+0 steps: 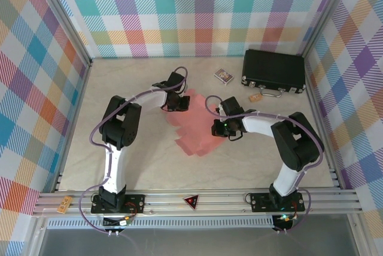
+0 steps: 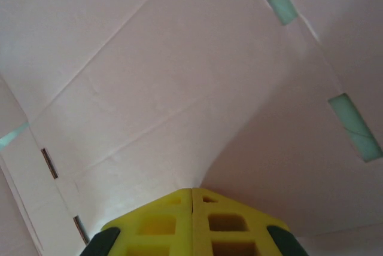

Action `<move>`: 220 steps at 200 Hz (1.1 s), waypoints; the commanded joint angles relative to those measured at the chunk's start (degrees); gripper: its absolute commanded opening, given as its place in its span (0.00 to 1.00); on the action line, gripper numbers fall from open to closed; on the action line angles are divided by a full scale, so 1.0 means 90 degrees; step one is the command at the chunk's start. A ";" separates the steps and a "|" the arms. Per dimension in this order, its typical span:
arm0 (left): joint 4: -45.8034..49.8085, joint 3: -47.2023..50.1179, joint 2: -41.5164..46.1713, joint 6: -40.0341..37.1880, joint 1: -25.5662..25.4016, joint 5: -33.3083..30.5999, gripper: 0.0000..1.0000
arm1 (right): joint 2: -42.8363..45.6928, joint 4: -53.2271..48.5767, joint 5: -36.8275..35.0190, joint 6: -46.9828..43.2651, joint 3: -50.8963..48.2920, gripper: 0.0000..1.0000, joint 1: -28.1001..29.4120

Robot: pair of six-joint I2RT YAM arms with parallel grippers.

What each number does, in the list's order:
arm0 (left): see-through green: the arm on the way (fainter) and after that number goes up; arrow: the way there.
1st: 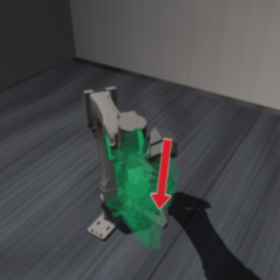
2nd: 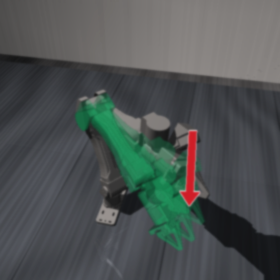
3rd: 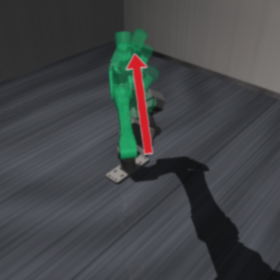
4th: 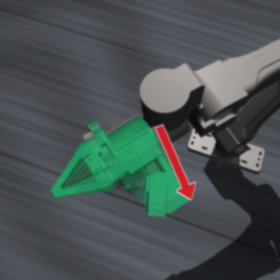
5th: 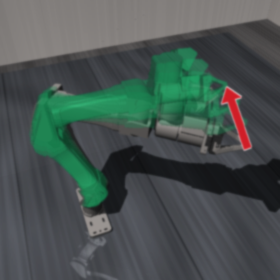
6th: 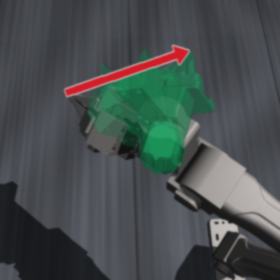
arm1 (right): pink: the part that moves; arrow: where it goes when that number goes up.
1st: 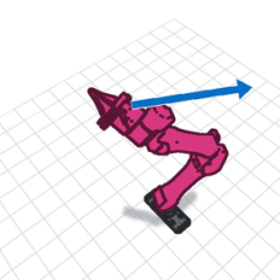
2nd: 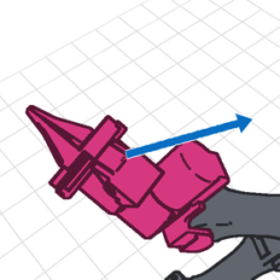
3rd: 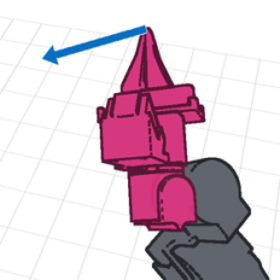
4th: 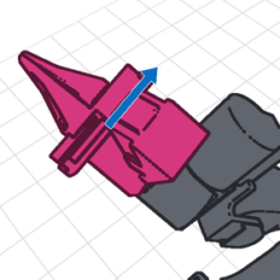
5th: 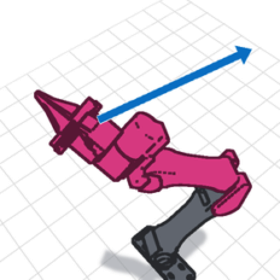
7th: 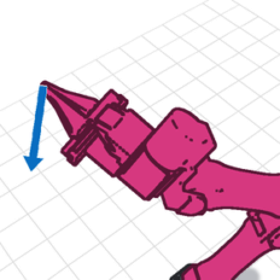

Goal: Fold the paper box

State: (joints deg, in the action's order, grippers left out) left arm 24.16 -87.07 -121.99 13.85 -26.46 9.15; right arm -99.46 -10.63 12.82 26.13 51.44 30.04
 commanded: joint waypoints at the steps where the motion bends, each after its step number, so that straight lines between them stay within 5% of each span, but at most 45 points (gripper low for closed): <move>1: 0.0209 0.0530 0.0303 -0.0002 0.0010 -0.0132 0.00 | -0.0263 -0.0307 -0.0427 -0.0195 0.0233 0.04 0.0043; 102: -0.0100 0.2813 0.2033 0.1198 -0.0656 -0.0055 0.03 | -0.1692 -0.1012 -0.1003 -0.1003 0.2076 0.06 0.0031; 220: -0.1596 0.3460 0.2450 0.2556 -0.1429 0.0933 0.04 | -0.2770 -0.0946 0.0798 -0.0909 0.3809 0.07 0.0051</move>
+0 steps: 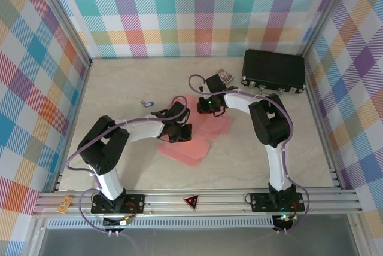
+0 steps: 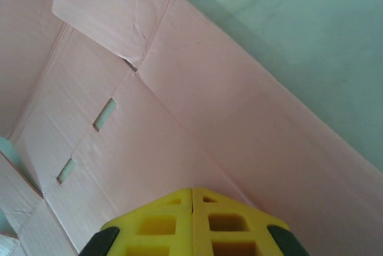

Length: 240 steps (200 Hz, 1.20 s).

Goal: Fold the paper box

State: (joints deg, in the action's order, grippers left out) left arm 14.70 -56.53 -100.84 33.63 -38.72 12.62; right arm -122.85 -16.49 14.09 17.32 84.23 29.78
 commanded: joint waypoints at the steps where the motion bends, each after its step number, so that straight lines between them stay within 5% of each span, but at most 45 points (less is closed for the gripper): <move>1: -0.0551 0.0069 0.0100 0.0367 -0.0070 0.0564 0.04 | -0.0165 -0.0296 0.0664 0.0074 0.0170 0.07 0.0080; 48: -0.0554 -0.0200 0.0519 0.0443 0.0074 0.0660 0.11 | 0.0596 -0.0462 0.0324 0.0102 0.0110 0.09 0.0080; 96: 0.0692 -0.1277 0.0448 -0.0440 0.0792 0.0013 0.23 | 0.1209 -0.0325 0.0212 0.0367 -0.0529 0.10 0.0085; 138: 0.1318 -0.2566 -0.0364 -0.1388 0.1435 -0.0604 0.35 | 0.1428 0.0207 0.0427 0.0817 -0.1274 0.08 0.0091; 184: 0.1616 -0.4009 -0.1529 -0.2122 0.1779 -0.0348 0.48 | 0.1403 0.0534 0.0373 0.1112 -0.1756 0.06 0.0139; 240: 0.2181 -0.5117 -0.2641 -0.2594 0.1890 -0.0057 0.50 | 0.1063 0.0527 0.0349 0.1086 -0.1834 0.05 0.0158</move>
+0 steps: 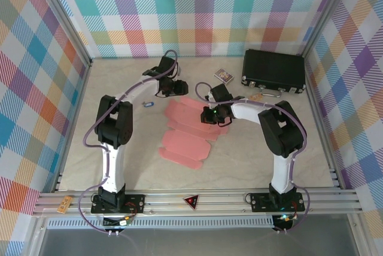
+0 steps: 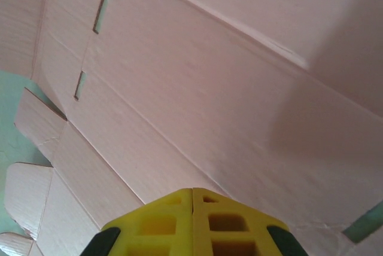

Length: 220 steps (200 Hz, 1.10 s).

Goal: Fold the paper box

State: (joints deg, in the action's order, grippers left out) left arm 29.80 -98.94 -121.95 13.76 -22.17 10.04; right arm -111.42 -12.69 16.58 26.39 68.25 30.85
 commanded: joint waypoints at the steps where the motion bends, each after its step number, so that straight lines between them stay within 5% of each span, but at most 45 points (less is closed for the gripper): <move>1: 0.0515 -0.0414 -0.0301 -0.0386 0.0052 0.0235 0.50 | -0.0208 0.0108 0.0072 0.0082 -0.0061 0.05 0.0039; 89: 0.0727 -0.0579 -0.0781 -0.0494 0.0064 0.0181 0.49 | -0.0324 0.0068 -0.0065 0.0104 -0.0100 0.04 0.0047; 220: 0.0699 -0.0668 -0.0544 -0.0806 0.0033 0.1315 0.33 | -0.0403 0.0017 -0.0067 0.0105 -0.0054 0.04 0.0074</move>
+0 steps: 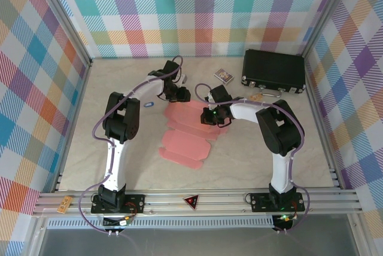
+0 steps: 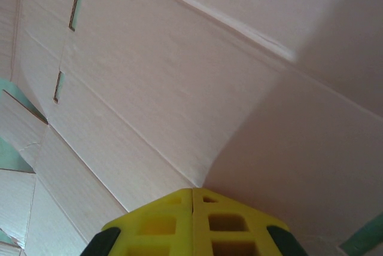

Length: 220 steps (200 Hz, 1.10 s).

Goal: Fold the paper box

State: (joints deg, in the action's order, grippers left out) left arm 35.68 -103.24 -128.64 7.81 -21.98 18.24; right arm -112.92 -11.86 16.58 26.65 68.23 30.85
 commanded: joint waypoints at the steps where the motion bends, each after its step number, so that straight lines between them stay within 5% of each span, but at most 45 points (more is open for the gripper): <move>1: 0.0047 -0.0185 0.0200 -0.0146 0.0011 0.0405 0.33 | -0.0236 -0.0077 -0.0066 0.0076 -0.0051 0.04 0.0076; 58: 0.0023 -0.0320 0.0033 -0.0194 -0.0111 0.0682 0.25 | -0.0337 -0.0085 -0.0035 0.0046 -0.0048 0.04 0.0079; 175: 0.0213 -0.0516 -0.0277 -0.0204 -0.0185 0.1087 0.35 | -0.0409 -0.0187 -0.0104 -0.0052 -0.0017 0.04 0.0088; 220: -0.0174 0.0447 0.0811 0.0014 -0.0185 0.0075 0.48 | -0.0381 -0.0358 -0.0228 -0.0213 0.0040 0.04 0.0088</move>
State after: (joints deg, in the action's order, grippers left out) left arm 35.35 -104.99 -129.86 6.76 -23.18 24.14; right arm -113.75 -10.17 17.19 26.35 68.40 31.00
